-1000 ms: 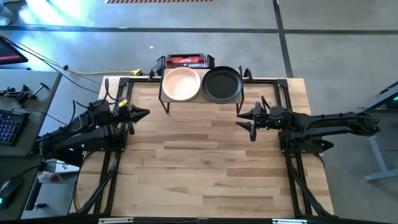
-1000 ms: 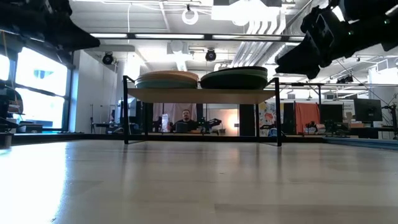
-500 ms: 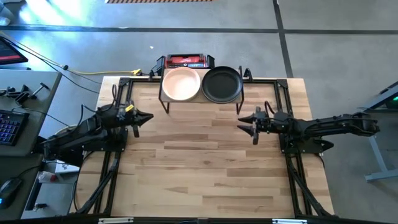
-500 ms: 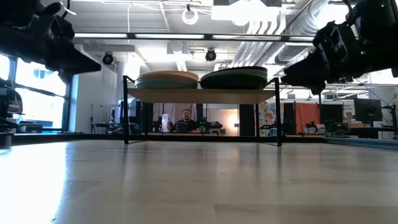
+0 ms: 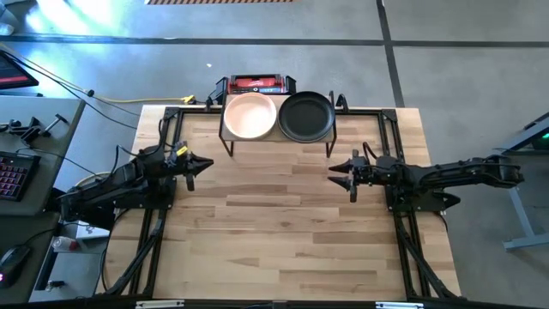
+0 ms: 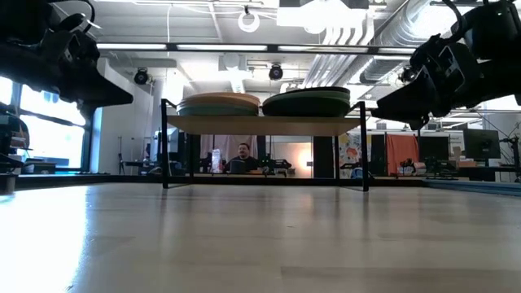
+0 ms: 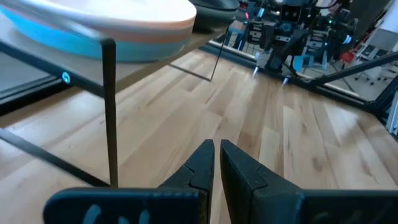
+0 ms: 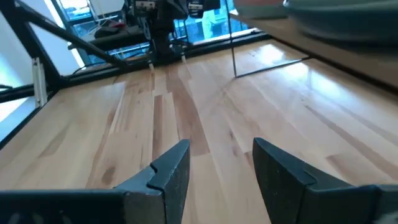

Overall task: Place and stack plates onto a shelf
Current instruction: Return to Home Position

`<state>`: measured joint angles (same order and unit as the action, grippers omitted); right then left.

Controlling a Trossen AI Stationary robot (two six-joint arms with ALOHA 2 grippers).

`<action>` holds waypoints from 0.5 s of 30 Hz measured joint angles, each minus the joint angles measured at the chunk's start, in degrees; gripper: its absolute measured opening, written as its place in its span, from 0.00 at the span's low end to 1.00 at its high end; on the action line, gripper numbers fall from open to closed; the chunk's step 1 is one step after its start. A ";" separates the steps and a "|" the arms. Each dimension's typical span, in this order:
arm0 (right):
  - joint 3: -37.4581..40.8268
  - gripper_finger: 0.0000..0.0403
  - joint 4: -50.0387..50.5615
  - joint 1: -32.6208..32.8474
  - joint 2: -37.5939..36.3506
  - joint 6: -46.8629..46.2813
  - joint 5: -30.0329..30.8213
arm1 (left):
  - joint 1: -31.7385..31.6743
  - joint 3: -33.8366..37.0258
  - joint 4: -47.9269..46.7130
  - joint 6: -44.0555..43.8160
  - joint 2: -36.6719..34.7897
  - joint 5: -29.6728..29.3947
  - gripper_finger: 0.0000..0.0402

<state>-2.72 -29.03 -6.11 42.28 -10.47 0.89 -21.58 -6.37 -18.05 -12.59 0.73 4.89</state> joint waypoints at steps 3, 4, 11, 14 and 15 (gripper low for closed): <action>1.18 0.39 -1.09 0.00 0.02 -1.33 -0.67 | 0.00 0.00 -0.79 -0.24 0.00 0.03 0.04; 1.95 0.39 -1.93 0.00 0.02 -2.05 -0.71 | 0.00 0.00 -0.78 -0.27 0.00 0.04 0.04; 2.18 0.39 -2.23 0.00 0.07 -3.64 -0.73 | -0.02 0.00 -0.80 -0.82 0.00 -1.63 0.04; 2.18 0.39 -2.43 0.00 0.07 -3.65 -0.72 | -0.02 0.00 -0.80 -0.86 0.00 -1.64 0.04; 2.18 0.39 -2.43 0.01 0.07 -3.90 -0.74 | -0.02 0.00 -0.80 -0.86 0.00 -1.64 0.04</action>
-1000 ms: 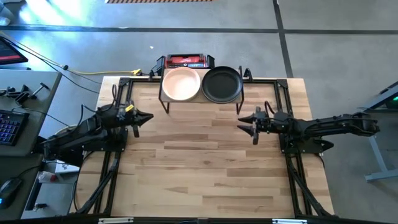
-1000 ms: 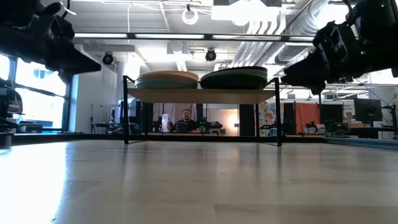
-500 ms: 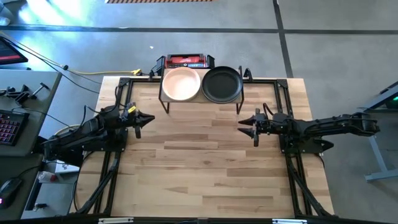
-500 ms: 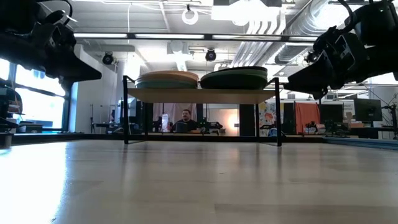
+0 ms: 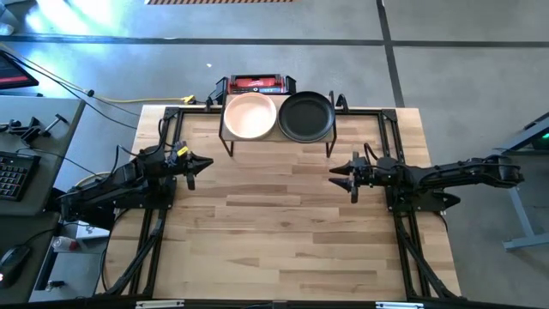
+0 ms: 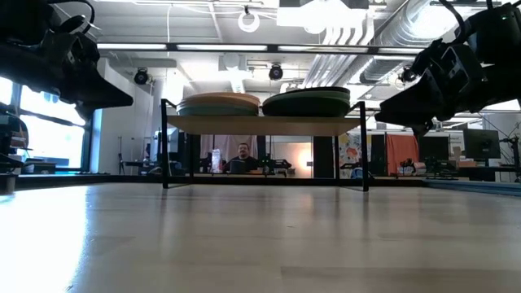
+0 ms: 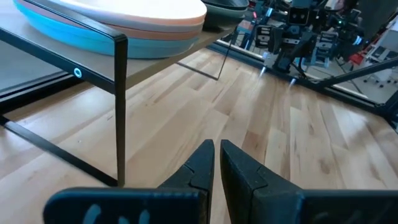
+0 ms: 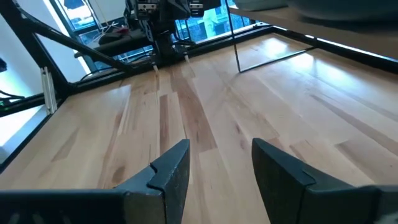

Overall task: Place and stack plates onto a shelf
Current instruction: Return to Home Position

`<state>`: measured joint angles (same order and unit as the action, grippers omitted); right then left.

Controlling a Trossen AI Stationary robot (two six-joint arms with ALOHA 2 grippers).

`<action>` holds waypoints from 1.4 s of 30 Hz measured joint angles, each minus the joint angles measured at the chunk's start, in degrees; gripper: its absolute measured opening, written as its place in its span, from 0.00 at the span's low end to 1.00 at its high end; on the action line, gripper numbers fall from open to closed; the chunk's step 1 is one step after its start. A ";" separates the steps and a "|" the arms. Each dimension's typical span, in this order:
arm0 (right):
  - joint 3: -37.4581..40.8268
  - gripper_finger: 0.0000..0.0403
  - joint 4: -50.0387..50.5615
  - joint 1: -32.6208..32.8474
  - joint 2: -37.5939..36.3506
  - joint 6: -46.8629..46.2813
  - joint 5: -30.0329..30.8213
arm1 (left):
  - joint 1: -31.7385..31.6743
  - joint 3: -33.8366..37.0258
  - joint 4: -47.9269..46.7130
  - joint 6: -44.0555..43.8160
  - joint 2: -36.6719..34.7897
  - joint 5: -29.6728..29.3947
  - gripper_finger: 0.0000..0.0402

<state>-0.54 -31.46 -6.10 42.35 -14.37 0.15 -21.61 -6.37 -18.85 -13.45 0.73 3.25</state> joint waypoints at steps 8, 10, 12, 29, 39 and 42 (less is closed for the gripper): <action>0.00 0.39 0.39 -0.01 0.00 -1.27 0.02 | 0.00 0.00 -0.04 -2.91 0.00 -0.11 0.04; 0.00 0.39 0.43 -0.01 0.00 -2.34 0.02 | 0.00 0.00 -0.07 -2.35 0.00 -0.13 0.04; 0.00 0.39 0.68 -0.01 0.00 -3.49 0.02 | 0.00 0.00 -0.07 -0.76 0.00 -0.13 0.04; 0.02 0.39 2.95 -0.01 0.02 -3.61 0.04 | 0.01 0.00 -0.11 5.07 0.00 -1.18 0.04; 0.04 0.39 2.95 0.00 0.02 -3.61 0.06 | 0.01 -0.02 -0.11 5.11 0.00 -1.16 0.04; 0.04 0.39 2.95 -0.01 0.02 -3.60 0.06 | 0.02 -0.04 -0.11 5.11 0.00 -1.16 0.04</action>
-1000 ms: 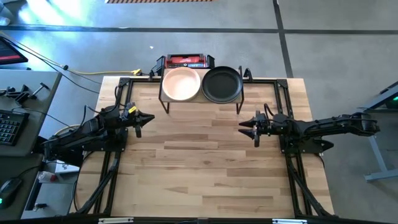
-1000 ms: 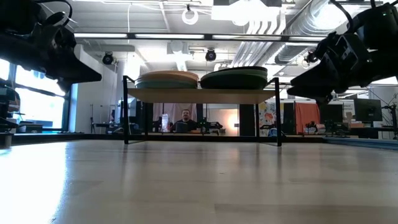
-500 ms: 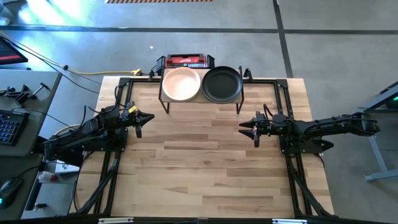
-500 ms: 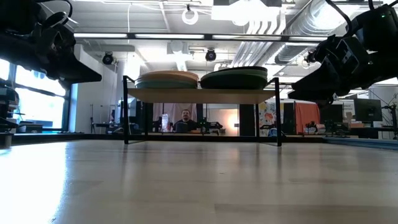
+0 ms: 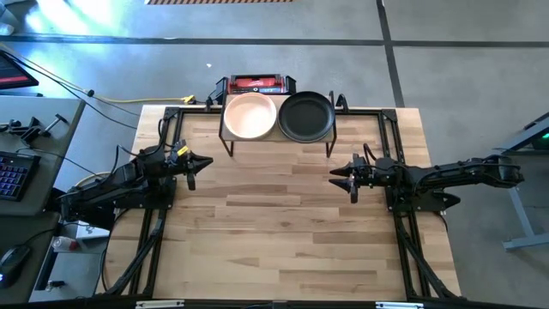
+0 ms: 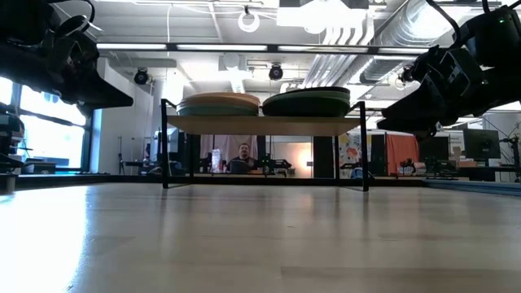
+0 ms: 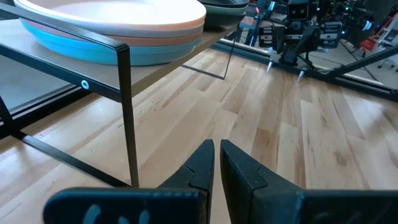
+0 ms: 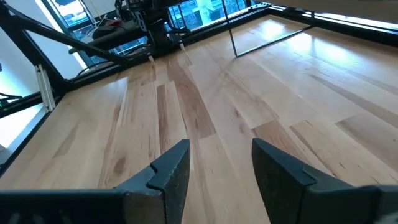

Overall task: Place and stack plates onto a shelf
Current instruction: Return to Home Position

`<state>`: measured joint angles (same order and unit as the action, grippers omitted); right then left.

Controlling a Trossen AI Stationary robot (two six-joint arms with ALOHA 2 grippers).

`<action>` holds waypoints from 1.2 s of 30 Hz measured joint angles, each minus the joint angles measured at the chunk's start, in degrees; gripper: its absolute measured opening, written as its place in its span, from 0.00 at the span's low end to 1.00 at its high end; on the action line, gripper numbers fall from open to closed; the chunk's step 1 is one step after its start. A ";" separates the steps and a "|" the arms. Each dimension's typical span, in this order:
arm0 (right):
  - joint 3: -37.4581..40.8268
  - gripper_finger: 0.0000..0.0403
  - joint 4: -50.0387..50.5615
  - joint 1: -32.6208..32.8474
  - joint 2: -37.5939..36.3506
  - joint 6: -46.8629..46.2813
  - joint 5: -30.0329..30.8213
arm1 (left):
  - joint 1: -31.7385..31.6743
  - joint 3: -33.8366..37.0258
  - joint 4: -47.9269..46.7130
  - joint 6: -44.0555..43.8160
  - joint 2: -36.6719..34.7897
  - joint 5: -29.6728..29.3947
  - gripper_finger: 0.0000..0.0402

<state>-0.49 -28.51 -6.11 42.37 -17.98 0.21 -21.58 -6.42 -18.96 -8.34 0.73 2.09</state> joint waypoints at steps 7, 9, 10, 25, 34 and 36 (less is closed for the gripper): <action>0.00 0.39 0.00 0.00 0.00 0.00 0.02 | -0.01 0.00 0.00 0.00 0.00 0.00 0.04; 0.00 0.39 0.00 0.00 0.00 0.00 0.01 | -0.01 0.00 0.00 0.00 0.00 0.00 0.04; 0.00 0.39 0.00 0.00 0.00 0.00 0.01 | 0.00 0.00 0.00 0.00 0.00 0.00 0.04; 0.02 0.39 6.56 0.02 -15.99 0.02 0.04 | 6.72 -0.02 0.07 0.00 -0.48 0.02 0.04; 0.02 0.39 10.36 0.00 -27.19 0.02 0.02 | 13.25 -0.02 0.07 0.00 -0.48 0.02 0.04; 0.02 0.39 10.79 0.00 -29.39 0.02 0.02 | 13.94 -0.02 0.07 0.00 -0.48 0.03 0.04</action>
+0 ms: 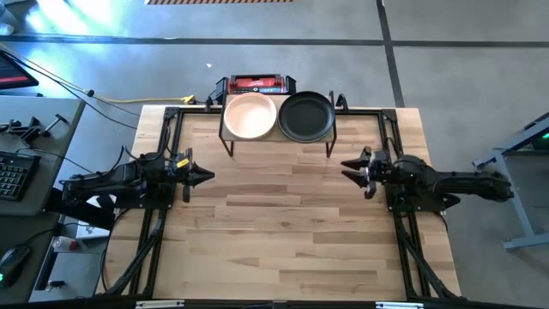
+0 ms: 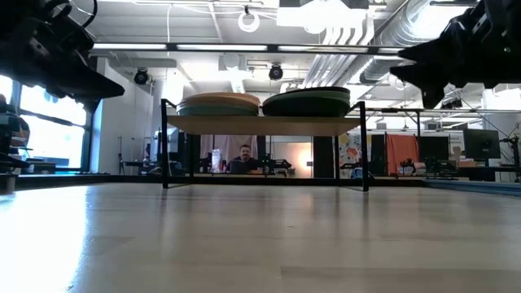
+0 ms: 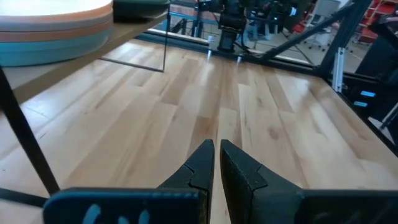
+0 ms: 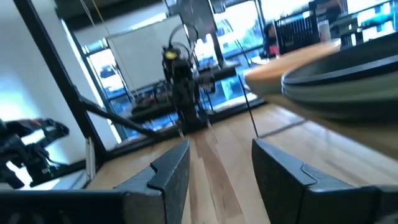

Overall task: Place and stack plates onto a shelf
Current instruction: Return to Home Position

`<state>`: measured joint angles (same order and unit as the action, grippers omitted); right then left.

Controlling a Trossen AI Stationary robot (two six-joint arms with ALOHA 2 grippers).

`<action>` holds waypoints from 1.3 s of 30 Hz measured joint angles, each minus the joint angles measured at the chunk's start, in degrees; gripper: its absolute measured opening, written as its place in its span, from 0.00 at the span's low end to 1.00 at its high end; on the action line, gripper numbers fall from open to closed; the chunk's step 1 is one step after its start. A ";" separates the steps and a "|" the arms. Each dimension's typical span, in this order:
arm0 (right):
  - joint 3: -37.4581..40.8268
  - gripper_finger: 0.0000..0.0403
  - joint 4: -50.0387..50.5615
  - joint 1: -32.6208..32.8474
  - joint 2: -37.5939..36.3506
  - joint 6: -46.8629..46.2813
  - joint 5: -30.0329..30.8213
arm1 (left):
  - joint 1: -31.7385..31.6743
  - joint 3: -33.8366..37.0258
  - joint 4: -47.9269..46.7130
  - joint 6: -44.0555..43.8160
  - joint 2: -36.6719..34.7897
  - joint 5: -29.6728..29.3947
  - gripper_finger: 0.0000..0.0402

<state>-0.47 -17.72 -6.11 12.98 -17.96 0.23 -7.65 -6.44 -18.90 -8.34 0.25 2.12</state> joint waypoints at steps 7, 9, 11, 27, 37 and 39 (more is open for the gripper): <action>0.00 0.39 0.07 0.00 -6.47 0.00 0.00 | 0.27 0.00 0.04 0.00 -0.02 0.00 0.04; 0.00 0.39 0.05 0.00 -8.15 0.00 0.00 | 0.27 0.00 0.07 0.00 -0.02 -0.01 0.04; 0.00 0.39 0.05 0.01 -9.64 0.00 0.00 | 0.27 0.00 0.07 0.00 -0.02 -0.01 0.04; 0.00 0.39 0.88 0.00 -12.92 0.00 0.00 | 0.26 0.00 0.15 0.00 0.01 -0.01 0.04; 0.00 0.39 2.54 0.00 -12.55 0.00 0.00 | 0.25 0.02 0.13 0.00 0.09 -0.01 0.04; 0.00 0.39 2.67 0.00 -12.57 0.00 0.00 | 0.25 0.02 0.12 0.00 0.09 -0.01 0.04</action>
<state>-0.47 -15.05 -6.11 0.40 -17.96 0.23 -7.40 -6.42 -18.77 -8.34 0.34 2.11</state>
